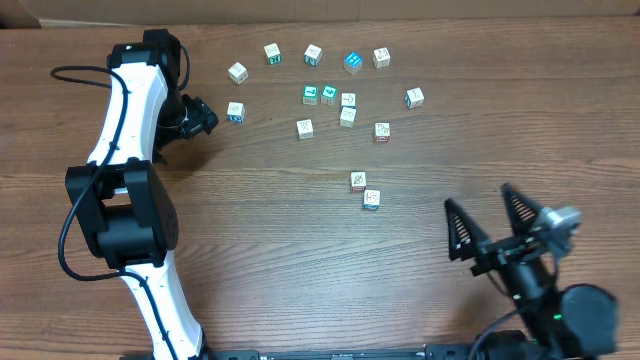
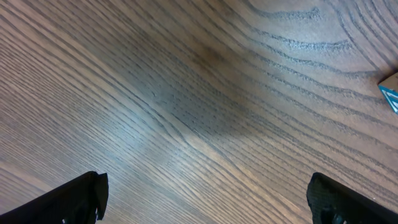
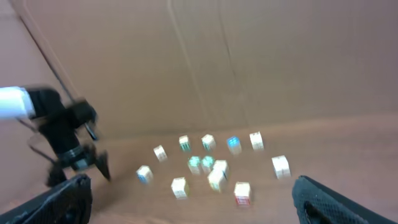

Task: Form a circle
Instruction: 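Move the right gripper forward over the block cluster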

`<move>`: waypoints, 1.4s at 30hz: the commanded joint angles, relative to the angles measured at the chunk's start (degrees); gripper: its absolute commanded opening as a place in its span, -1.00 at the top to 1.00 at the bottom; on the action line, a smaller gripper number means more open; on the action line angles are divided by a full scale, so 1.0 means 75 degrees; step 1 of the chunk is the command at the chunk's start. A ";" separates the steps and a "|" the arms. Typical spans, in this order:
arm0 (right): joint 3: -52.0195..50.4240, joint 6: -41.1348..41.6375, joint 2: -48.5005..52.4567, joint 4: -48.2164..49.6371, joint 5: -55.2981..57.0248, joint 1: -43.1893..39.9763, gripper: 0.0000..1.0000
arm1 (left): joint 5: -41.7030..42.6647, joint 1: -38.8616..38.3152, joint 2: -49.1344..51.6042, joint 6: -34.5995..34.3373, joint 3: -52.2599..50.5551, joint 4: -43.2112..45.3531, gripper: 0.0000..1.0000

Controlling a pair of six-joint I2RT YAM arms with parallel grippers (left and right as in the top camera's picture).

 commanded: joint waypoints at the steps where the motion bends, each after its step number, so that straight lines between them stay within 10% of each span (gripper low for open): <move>1: 0.1766 0.0050 0.1268 -0.0801 0.0067 -0.0015 -1.00 | 0.0023 -0.0029 0.0023 0.0119 0.0137 0.0012 -0.99; 18: 1.1468 -0.0146 1.0045 -0.6356 -0.0003 -0.0015 -1.00 | 0.0023 -0.0029 0.0023 0.0119 0.0137 0.0012 -0.99; 25: 1.1707 -0.0149 1.1613 -0.6152 -0.0554 -0.0015 -1.00 | 0.0023 -0.0029 0.0023 0.0119 0.0140 0.0012 -0.99; 29: 1.1645 -0.0149 1.2327 -0.6097 -0.0560 -0.0012 -0.51 | 0.0023 -0.0029 0.0023 0.0119 0.0140 0.0012 -0.99; 42: 1.1526 -0.0125 1.4618 -0.6318 0.0466 0.0647 -0.61 | 0.0023 -0.0029 0.0023 0.0119 0.0140 0.0012 -0.99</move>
